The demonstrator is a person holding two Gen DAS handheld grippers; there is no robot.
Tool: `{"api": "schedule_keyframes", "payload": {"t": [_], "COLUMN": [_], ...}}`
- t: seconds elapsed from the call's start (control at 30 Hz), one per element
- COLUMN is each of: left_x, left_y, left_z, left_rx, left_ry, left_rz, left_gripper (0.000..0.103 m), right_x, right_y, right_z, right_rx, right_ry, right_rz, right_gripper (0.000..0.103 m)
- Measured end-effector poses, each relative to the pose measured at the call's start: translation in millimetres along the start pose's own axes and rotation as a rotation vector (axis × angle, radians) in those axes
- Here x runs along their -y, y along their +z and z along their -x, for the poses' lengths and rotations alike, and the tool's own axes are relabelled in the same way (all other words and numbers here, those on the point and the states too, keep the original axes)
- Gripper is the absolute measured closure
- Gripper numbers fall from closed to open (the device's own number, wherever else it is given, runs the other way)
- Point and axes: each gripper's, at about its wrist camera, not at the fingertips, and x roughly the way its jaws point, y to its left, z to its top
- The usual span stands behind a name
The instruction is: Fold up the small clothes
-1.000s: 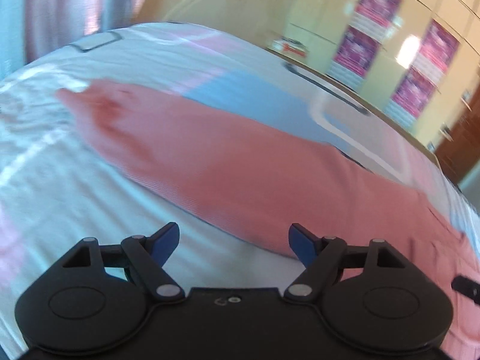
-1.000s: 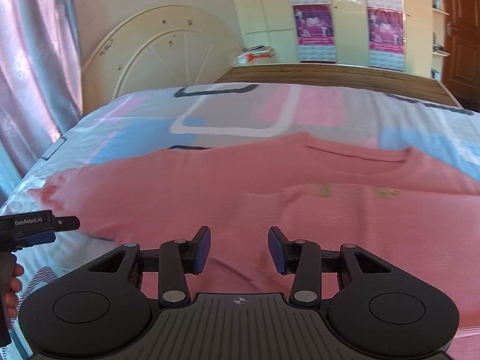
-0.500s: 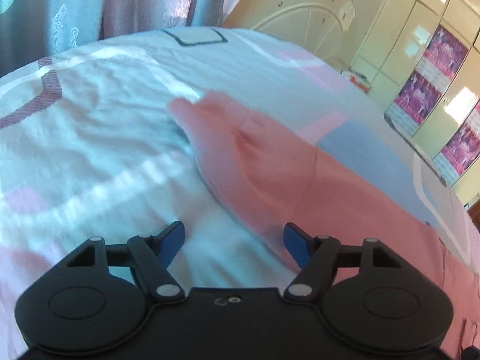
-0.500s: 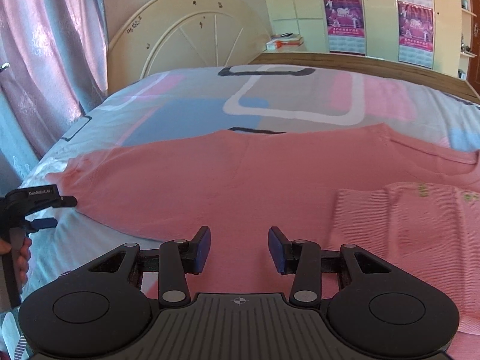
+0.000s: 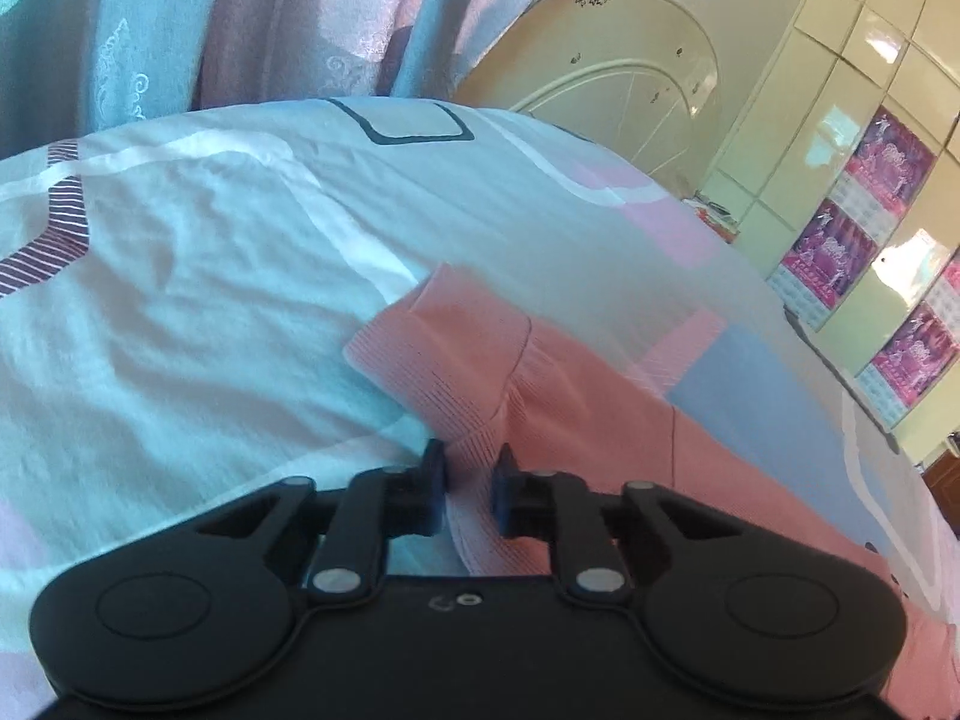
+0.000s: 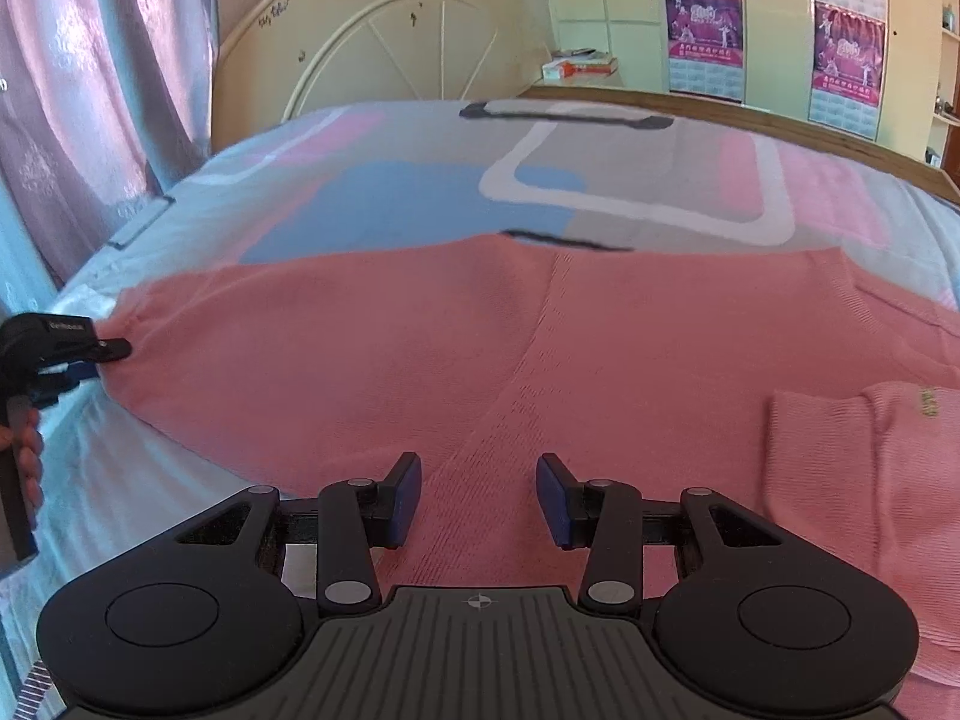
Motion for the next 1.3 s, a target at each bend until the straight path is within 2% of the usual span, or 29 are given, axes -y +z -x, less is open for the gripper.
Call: {"api": "schedule_keyframes", "payload": {"t": [0.07,0.17,0.23,0.3,0.4,0.43,0.53,0.63,0.77,0.87,0.93,1.0,1.03,1.07,1.1,1.13,1.23,1.3], "left_x": [2,16,35,59,109,130,188,243,303,331,339,340,338,334,331,322,299,282], "left_y": [1,2,3,2,-6,-12,-41,-86,-158,-213,-241,-254,-255,-255,-255,-252,-242,-231], "left_z": [2,14,29,46,75,85,106,119,122,111,104,106,108,113,118,124,136,141], "left_rx": [0.006,0.035,0.067,0.091,0.118,0.11,0.074,0.016,-0.077,-0.184,-0.239,-0.256,-0.253,-0.24,-0.216,-0.177,-0.08,-0.049], "left_ry": [-0.01,-0.049,-0.102,-0.163,-0.287,-0.35,-0.499,-0.624,-0.732,-0.739,-0.708,-0.673,-0.673,-0.671,-0.663,-0.648,-0.599,-0.54], "left_rz": [-0.009,-0.038,-0.082,-0.151,-0.277,-0.312,-0.415,-0.504,-0.649,-0.774,-0.857,-0.911,-0.922,-0.932,-0.942,-0.947,-0.973,-0.979], "left_gripper": [0.095,0.096,0.096,0.096,0.096,0.096,0.096,0.096,0.096,0.095,0.088,0.078,0.074,0.058,0.037,0.031,0.029,0.029], "right_x": [1,4,6,12,27,34,57,86,133,164,178,187,189,190,189,189,190,194], "right_y": [-3,-3,-1,-1,-1,-1,0,-4,-22,-40,-48,-52,-51,-50,-48,-48,-51,-51], "right_z": [-11,-14,-11,0,22,30,57,89,130,151,162,169,171,172,171,171,161,145], "right_rx": [-0.043,-0.034,-0.034,-0.001,0.045,0.058,0.101,0.149,0.176,0.164,0.158,0.159,0.162,0.169,0.175,0.179,0.154,0.093], "right_ry": [-0.008,-0.001,0.003,0.015,0.027,0.03,0.015,-0.03,-0.113,-0.163,-0.175,-0.173,-0.166,-0.154,-0.137,-0.115,-0.044,-0.068], "right_rz": [-0.006,-0.003,-0.008,-0.035,-0.083,-0.1,-0.145,-0.194,-0.271,-0.327,-0.356,-0.371,-0.375,-0.379,-0.383,-0.386,-0.414,-0.462], "right_gripper": [0.061,0.061,0.061,0.06,0.06,0.06,0.06,0.06,0.06,0.06,0.06,0.058,0.052,0.039,0.034,0.033,0.033,0.033]}}
